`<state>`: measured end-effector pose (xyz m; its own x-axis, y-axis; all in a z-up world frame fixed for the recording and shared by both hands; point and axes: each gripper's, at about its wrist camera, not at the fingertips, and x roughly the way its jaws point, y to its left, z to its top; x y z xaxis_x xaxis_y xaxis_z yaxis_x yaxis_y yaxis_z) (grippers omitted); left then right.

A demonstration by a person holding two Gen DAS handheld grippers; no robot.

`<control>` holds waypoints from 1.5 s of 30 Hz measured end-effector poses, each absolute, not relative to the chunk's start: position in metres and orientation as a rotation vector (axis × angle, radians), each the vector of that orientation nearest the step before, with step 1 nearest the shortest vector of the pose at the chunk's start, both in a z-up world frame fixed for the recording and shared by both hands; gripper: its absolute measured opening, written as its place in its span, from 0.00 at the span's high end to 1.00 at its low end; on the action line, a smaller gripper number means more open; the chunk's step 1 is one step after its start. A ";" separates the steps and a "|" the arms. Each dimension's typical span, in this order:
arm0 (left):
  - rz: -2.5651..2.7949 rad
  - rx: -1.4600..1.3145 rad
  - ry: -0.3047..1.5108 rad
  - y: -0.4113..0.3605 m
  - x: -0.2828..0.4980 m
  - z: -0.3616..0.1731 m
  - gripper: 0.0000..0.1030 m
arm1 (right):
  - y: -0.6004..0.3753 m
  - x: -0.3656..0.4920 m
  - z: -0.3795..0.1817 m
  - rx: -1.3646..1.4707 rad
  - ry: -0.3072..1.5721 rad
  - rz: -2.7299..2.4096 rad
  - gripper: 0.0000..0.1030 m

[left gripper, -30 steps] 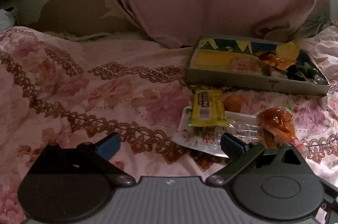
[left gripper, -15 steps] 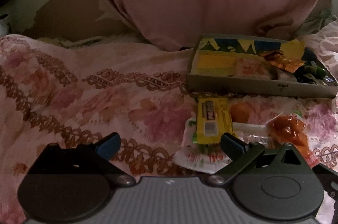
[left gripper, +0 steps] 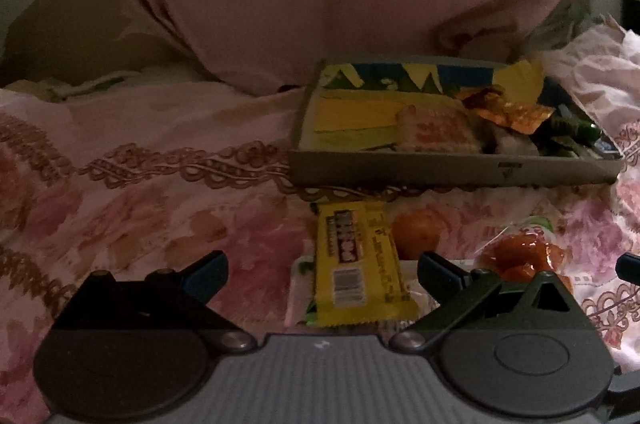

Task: Organize snacks
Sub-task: 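Move the left gripper to the yellow snack bar while the right gripper approaches the orange sausage pack, then grasp the yellow snack bar with the left gripper while the right gripper grasps the orange sausage pack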

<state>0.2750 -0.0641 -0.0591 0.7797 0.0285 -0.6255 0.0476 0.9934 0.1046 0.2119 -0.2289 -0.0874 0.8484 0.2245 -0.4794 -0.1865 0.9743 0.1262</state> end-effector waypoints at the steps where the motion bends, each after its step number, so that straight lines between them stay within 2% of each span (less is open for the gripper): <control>1: -0.013 0.120 0.682 -0.065 0.278 -0.061 0.00 | -0.229 0.214 -0.089 0.080 0.514 0.215 0.01; 7: -0.027 0.127 0.681 -0.067 0.288 -0.067 0.01 | -0.225 0.231 -0.101 0.102 0.532 0.207 0.02; 11: -0.028 0.130 0.656 -0.068 0.287 -0.067 0.02 | -0.221 0.238 -0.107 0.086 0.547 0.191 0.12; 18: -0.082 0.112 0.680 -0.066 0.291 -0.069 0.20 | -0.228 0.236 -0.109 0.099 0.549 0.189 0.35; 23: -0.104 0.043 0.711 -0.059 0.293 -0.072 0.30 | -0.225 0.236 -0.110 0.082 0.550 0.206 0.38; 24: -0.108 0.033 0.719 -0.058 0.293 -0.073 0.34 | -0.224 0.236 -0.110 0.079 0.554 0.211 0.38; 25: -0.117 0.024 0.730 -0.057 0.293 -0.075 0.43 | -0.223 0.237 -0.111 0.077 0.557 0.214 0.37; 26: -0.127 0.022 0.744 -0.057 0.293 -0.077 0.45 | -0.223 0.237 -0.111 0.078 0.559 0.215 0.37; 28: -0.130 0.039 0.744 -0.059 0.290 -0.079 0.47 | -0.223 0.239 -0.111 0.083 0.560 0.218 0.37; 31: -0.124 0.031 0.748 -0.060 0.289 -0.078 0.47 | -0.224 0.239 -0.111 0.087 0.559 0.226 0.50; 33: -0.119 -0.001 0.759 -0.057 0.289 -0.076 0.47 | -0.223 0.238 -0.111 0.082 0.561 0.221 0.54; 45: -0.116 -0.023 0.797 -0.062 0.258 -0.063 0.48 | -0.221 0.230 -0.105 0.033 0.547 0.215 0.56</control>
